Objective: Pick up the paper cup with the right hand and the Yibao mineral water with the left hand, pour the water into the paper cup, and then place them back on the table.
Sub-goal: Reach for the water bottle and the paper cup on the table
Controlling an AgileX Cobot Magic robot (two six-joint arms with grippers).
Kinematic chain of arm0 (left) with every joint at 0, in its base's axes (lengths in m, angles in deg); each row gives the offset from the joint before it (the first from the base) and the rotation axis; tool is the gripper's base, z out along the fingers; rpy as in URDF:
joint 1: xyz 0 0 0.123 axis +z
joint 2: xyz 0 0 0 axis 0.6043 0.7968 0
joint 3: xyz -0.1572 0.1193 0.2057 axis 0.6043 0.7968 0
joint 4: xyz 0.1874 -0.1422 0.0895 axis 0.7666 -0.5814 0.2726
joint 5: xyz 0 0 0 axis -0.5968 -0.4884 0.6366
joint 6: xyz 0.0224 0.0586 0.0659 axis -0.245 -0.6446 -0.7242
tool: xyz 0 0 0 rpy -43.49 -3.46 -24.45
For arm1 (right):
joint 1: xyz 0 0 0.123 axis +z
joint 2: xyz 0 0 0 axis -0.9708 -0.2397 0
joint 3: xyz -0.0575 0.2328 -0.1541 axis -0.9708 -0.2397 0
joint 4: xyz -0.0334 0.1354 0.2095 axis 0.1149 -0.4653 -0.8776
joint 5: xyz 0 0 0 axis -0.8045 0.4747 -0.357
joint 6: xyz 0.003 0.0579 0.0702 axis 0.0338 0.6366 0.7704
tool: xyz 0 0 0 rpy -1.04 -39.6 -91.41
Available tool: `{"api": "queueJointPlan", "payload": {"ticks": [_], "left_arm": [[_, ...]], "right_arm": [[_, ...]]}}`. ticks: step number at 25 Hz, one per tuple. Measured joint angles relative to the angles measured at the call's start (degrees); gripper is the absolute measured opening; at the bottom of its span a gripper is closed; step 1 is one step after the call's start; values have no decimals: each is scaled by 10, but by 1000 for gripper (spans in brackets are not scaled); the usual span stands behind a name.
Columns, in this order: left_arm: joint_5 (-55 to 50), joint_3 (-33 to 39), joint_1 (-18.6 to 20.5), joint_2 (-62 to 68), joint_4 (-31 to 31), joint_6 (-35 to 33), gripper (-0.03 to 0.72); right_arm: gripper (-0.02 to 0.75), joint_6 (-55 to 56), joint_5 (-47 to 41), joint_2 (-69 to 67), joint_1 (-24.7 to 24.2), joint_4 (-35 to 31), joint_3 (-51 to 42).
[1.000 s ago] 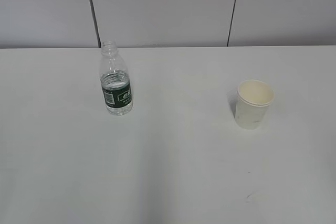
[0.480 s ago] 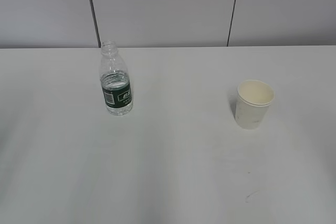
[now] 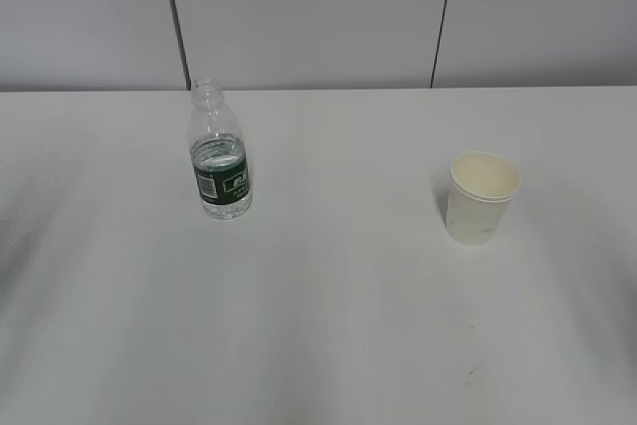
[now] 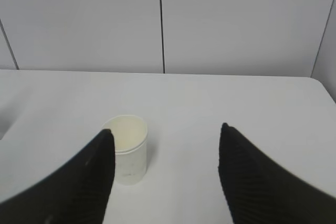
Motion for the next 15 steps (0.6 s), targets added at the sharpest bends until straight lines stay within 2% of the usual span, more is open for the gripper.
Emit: {"api": "queueJointPlan", "payload": {"ticks": [5, 8, 11, 15], "left_arm": [[86, 22, 0, 72, 9, 9, 241], [121, 23, 0, 116, 54, 49, 241], [157, 23, 0, 155, 100, 77, 241], [186, 23, 0, 183, 112, 94, 241]], "right_arm": [[494, 2, 52, -38, 0, 1, -12], [494, 2, 77, -69, 0, 6, -15], [494, 2, 151, -111, 0, 9, -36], [494, 2, 240, -184, 0, 6, -56]]}}
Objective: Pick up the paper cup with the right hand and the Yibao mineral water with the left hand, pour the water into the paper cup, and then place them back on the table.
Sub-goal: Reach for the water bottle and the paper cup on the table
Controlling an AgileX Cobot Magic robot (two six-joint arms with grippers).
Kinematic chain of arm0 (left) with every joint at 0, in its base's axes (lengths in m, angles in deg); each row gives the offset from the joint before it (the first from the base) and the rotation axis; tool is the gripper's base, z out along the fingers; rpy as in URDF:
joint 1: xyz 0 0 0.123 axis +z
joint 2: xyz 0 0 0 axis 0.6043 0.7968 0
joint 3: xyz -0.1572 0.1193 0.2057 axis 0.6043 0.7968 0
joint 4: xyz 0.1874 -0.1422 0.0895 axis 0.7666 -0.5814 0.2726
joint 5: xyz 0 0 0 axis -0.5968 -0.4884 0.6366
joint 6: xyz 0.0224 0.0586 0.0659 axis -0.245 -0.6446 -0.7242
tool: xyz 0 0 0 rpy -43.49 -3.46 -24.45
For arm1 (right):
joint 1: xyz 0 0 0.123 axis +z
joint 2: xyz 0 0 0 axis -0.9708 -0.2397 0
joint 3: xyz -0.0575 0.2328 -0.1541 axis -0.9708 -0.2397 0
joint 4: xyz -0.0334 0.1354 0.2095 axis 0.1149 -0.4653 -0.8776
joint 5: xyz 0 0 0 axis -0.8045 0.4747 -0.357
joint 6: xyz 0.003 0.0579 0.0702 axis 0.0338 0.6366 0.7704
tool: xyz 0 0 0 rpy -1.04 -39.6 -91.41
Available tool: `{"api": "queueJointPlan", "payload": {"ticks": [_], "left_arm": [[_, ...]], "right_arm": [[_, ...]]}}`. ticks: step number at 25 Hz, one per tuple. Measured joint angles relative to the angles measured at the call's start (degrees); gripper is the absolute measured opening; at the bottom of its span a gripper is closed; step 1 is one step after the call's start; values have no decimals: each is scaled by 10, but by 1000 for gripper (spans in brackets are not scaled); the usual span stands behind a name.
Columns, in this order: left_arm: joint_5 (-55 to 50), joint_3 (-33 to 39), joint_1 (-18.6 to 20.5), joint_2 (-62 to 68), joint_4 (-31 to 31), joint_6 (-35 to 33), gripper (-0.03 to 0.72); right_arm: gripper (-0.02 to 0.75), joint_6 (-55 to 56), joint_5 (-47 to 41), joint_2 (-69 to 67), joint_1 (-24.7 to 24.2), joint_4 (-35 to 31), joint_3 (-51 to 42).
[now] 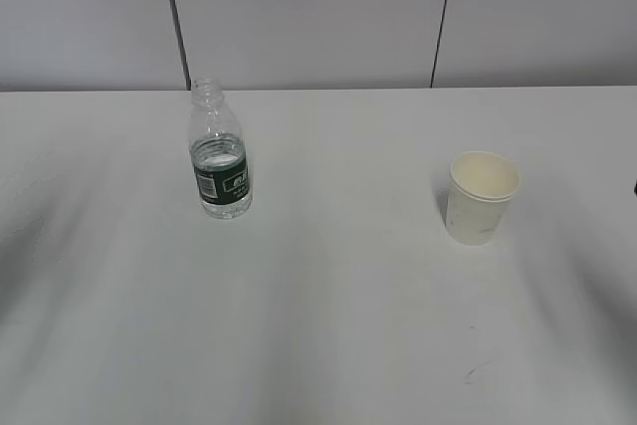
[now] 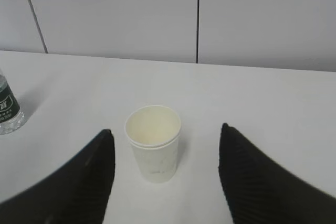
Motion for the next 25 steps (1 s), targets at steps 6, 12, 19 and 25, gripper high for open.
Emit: {"api": "queueJointPlan", "payload": {"ticks": [6, 12, 19, 25], "left_arm": [[15, 0, 0, 8, 21, 12, 241], [29, 0, 0, 43, 23, 15, 241], [66, 0, 0, 91, 25, 15, 241], [91, 0, 0, 111, 25, 15, 241]], "right_arm": [[494, 0, 145, -145, 0, -8, -1], [494, -24, 344, -345, 0, -10, -1], [494, -75, 517, -514, 0, -66, 5], [494, -77, 523, -581, 0, -68, 5]]}}
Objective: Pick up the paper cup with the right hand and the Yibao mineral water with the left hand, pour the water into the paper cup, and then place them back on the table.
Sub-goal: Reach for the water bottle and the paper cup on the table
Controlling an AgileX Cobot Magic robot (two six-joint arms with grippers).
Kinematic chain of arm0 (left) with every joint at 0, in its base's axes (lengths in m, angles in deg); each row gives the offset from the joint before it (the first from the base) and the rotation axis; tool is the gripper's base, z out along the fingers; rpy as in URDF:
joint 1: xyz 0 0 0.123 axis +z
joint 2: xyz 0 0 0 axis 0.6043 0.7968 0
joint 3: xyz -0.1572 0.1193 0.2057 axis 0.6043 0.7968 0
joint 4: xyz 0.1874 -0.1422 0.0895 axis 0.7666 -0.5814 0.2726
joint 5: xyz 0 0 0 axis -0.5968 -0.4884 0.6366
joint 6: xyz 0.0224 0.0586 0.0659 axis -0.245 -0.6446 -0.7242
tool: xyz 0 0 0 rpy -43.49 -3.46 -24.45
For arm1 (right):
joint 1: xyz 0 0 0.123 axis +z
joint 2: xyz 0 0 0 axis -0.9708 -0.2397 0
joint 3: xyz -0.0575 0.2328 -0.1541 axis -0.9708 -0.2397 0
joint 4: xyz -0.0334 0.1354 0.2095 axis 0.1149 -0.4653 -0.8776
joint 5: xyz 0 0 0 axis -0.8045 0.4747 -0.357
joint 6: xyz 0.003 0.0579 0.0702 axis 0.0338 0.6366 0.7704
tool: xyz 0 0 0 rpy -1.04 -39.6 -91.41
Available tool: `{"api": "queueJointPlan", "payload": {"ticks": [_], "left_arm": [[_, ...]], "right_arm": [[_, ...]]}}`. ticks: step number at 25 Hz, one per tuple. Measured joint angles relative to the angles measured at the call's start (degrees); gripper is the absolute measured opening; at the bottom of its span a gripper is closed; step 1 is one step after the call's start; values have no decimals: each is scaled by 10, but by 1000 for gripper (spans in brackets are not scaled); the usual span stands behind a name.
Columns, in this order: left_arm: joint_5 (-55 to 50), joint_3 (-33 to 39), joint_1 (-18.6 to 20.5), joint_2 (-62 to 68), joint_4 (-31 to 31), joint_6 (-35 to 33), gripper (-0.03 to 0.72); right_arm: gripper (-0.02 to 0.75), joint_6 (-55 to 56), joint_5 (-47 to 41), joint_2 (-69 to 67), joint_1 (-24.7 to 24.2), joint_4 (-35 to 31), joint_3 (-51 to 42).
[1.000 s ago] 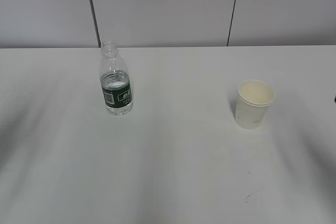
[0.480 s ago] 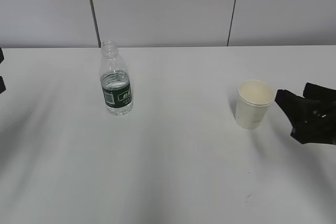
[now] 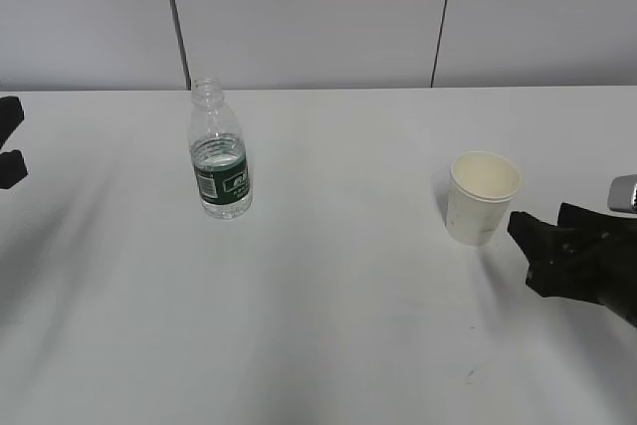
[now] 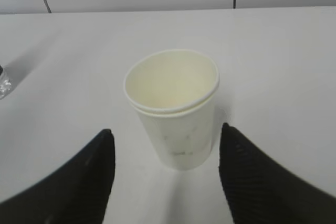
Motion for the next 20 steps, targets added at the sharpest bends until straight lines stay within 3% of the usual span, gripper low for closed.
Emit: {"api": "queueJointPlan", "payload": {"ticks": [15, 20], "left_arm": [[19, 0, 0, 30, 0, 0, 241], [46, 0, 0, 62, 0, 0, 241]], "right_arm": [[498, -1, 6, -55, 0, -26, 17], [617, -1, 7, -57, 0, -25, 22]]}}
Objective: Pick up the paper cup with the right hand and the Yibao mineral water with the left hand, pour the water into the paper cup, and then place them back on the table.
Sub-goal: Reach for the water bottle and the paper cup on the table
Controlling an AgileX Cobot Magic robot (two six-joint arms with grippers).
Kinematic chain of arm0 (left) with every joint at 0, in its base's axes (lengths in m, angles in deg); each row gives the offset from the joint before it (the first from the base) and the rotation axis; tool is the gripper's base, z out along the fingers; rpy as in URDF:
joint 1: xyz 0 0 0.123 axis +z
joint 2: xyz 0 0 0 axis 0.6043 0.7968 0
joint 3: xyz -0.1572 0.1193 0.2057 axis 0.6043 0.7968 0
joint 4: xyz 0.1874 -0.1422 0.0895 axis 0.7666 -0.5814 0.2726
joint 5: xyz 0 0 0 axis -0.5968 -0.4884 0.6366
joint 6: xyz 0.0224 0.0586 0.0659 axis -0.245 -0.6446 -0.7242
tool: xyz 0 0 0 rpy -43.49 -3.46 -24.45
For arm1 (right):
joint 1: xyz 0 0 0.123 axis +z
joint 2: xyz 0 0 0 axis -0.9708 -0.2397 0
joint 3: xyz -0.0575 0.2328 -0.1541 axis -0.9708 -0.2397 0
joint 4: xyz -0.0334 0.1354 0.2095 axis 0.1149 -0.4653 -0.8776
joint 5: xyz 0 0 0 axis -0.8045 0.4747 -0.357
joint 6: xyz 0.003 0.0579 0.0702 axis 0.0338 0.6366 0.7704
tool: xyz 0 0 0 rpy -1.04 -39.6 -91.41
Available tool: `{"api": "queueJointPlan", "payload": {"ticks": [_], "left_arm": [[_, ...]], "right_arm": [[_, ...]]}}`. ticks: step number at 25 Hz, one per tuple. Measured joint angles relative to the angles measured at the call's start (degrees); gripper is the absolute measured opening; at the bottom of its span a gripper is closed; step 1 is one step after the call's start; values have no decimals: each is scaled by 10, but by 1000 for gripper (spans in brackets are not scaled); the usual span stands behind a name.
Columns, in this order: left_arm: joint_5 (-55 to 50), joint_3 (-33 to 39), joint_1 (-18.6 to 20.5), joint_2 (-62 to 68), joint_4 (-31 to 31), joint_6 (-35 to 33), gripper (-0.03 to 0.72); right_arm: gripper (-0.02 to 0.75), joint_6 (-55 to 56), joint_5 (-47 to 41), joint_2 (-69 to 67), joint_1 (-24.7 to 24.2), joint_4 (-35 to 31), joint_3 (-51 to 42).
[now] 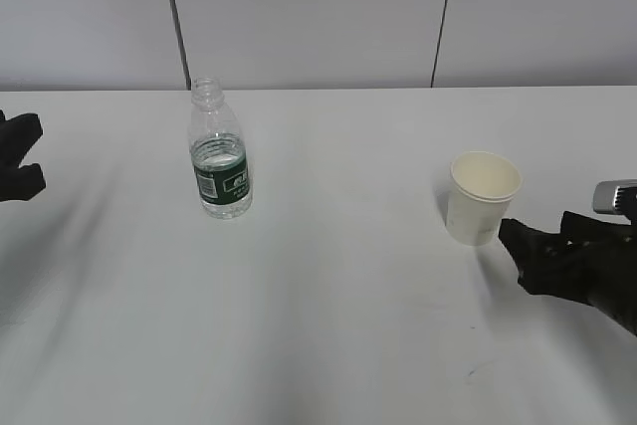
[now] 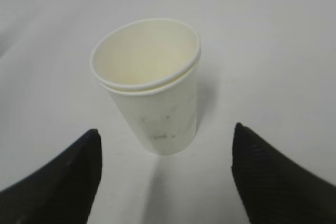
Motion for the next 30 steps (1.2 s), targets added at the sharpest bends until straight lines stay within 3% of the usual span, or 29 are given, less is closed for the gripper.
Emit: {"api": "queueJointPlan", "payload": {"ticks": [5, 30], "left_arm": [[41, 0, 0, 26, 0, 0, 241], [56, -1, 0, 31, 0, 0, 241]], "right_arm": [[659, 0, 0, -13, 0, 1, 10], [661, 6, 1, -189, 0, 26, 181]]}}
